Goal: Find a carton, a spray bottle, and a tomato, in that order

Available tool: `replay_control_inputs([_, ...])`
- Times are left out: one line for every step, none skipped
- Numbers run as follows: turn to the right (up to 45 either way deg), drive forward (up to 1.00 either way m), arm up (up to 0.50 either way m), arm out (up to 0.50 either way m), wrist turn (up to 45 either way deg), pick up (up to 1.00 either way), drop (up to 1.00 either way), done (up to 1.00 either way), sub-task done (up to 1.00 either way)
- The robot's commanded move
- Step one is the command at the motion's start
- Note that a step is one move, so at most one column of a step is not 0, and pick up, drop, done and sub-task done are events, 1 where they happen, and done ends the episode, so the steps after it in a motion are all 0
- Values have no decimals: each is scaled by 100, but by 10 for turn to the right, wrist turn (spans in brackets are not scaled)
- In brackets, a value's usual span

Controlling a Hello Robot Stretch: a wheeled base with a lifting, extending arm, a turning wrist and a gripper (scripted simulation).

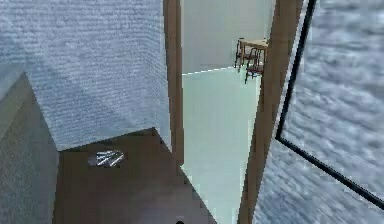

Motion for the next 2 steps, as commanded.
replay_control_inputs([0, 65, 0, 0, 0, 0, 0, 0, 0])
replay_control_inputs([-300, 0, 0, 0, 0, 0, 0, 0, 0])
